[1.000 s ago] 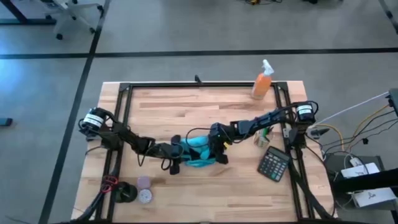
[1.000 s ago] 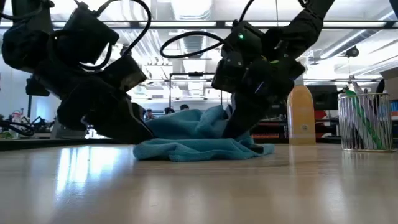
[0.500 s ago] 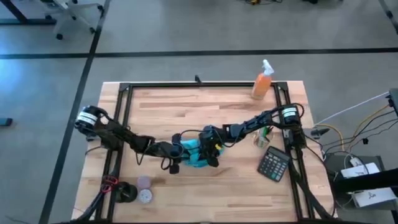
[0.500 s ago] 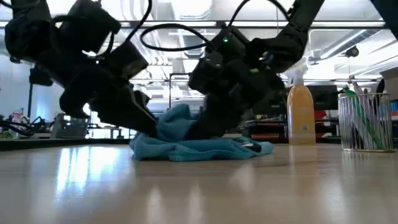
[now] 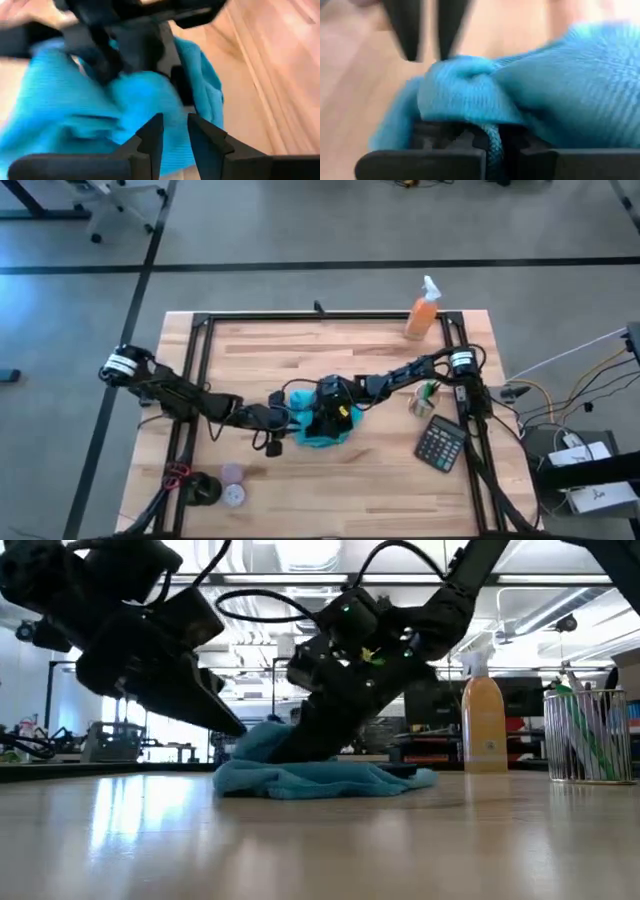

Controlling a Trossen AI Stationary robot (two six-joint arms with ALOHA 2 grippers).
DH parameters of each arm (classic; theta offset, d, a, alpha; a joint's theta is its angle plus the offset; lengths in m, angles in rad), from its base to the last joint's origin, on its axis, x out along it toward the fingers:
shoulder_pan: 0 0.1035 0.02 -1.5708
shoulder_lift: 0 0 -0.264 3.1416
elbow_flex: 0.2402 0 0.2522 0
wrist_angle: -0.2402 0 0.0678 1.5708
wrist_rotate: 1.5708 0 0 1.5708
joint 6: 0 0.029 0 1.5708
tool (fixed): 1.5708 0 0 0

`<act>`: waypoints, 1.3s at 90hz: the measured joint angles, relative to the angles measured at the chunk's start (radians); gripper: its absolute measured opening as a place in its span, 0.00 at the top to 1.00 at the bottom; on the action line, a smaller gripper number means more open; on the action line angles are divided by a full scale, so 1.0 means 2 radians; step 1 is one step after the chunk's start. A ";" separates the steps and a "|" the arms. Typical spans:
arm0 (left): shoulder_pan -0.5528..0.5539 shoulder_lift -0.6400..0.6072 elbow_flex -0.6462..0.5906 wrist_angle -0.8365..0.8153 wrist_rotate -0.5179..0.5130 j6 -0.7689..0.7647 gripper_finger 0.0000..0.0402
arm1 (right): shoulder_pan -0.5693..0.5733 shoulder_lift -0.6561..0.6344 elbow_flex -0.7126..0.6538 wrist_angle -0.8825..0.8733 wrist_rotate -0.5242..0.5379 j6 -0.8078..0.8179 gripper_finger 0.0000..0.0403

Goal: Apply microfiber cloth
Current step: Wipe the front and back of the black cellphone using the blue microfiber cloth

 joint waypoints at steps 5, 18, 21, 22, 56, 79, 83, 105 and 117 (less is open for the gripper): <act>-0.002 0.000 -0.001 -0.001 0.000 -0.005 0.81 | -0.004 -0.011 -0.012 -0.008 0.013 0.000 1.00; -0.003 0.002 -0.001 0.026 -0.002 -0.008 0.81 | -0.009 -0.040 -0.053 -0.014 0.017 0.004 1.00; -0.003 0.008 -0.001 0.040 -0.004 -0.007 0.81 | -0.009 -0.051 -0.065 -0.013 0.021 0.004 1.00; -0.003 0.010 0.000 0.046 -0.005 -0.006 0.81 | -0.009 -0.054 -0.070 -0.014 0.023 0.004 1.00; 0.013 0.142 0.062 0.139 -0.021 0.018 0.81 | -0.009 -0.160 -0.158 -0.065 0.021 -0.009 1.00; 0.027 0.175 0.097 0.078 -0.019 0.018 0.81 | -0.007 -0.153 -0.182 -0.050 -0.047 0.013 1.00; 0.029 0.174 0.099 0.067 -0.018 0.016 0.81 | -0.005 -0.148 -0.182 -0.038 -0.058 0.014 1.00; 0.037 0.167 0.082 0.049 -0.024 0.009 0.81 | 0.003 -0.158 -0.183 -0.017 -0.124 0.013 1.00; 0.050 0.166 0.077 0.045 -0.037 0.009 0.81 | 0.009 -0.152 -0.183 0.021 -0.165 0.029 1.00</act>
